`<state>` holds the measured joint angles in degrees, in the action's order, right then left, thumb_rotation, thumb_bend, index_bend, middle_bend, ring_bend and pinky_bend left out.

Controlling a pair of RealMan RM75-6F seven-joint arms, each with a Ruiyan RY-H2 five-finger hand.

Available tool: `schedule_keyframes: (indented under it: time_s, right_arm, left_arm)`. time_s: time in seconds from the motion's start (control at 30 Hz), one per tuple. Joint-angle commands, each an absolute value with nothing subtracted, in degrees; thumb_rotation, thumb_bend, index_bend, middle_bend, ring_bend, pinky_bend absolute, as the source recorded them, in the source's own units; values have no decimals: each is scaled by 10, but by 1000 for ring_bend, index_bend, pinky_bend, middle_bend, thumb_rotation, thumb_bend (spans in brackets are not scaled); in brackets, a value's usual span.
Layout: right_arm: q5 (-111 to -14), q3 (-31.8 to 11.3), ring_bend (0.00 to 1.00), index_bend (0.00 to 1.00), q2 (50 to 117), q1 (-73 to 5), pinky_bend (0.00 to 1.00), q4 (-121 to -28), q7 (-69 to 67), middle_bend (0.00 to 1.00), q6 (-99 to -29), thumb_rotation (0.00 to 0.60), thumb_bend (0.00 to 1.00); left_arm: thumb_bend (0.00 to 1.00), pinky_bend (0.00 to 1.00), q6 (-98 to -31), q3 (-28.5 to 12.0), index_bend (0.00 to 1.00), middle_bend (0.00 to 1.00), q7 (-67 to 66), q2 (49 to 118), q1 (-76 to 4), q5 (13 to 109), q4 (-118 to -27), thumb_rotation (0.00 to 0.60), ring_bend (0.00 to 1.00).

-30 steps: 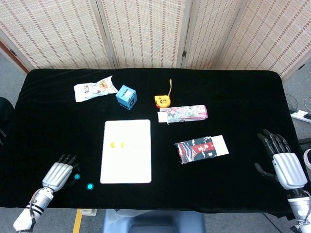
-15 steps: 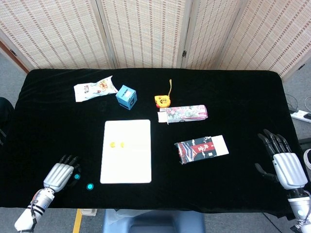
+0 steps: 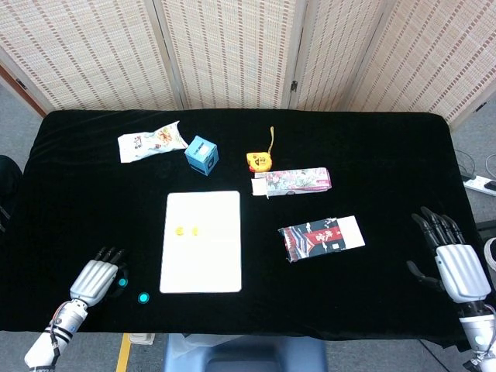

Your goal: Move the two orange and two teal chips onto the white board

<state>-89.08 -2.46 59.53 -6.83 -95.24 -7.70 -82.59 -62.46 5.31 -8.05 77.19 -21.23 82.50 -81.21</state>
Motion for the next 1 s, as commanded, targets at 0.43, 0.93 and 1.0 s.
schedule_keyframes:
  time_s: [0.43, 0.93, 1.0]
  right_arm:
    - [-894, -25, 0, 0, 597, -70, 0, -949, -80, 17, -826, 600, 360]
    - [-882, -25, 0, 0, 597, -64, 0, -940, -90, 17, -827, 600, 359]
    - [-882, -25, 0, 0, 597, -64, 0, -938, -91, 17, -827, 600, 361]
  left_arm:
    - [384, 0, -593, -1, 524, 132, -62, 729, -285, 860, -890, 600, 0]
    - [383, 0, -492, -40, 513, 132, -111, 786, -375, 811, -884, 600, 0]
    - [382, 0, -492, -39, 510, 131, -127, 793, -379, 808, -882, 600, 0]
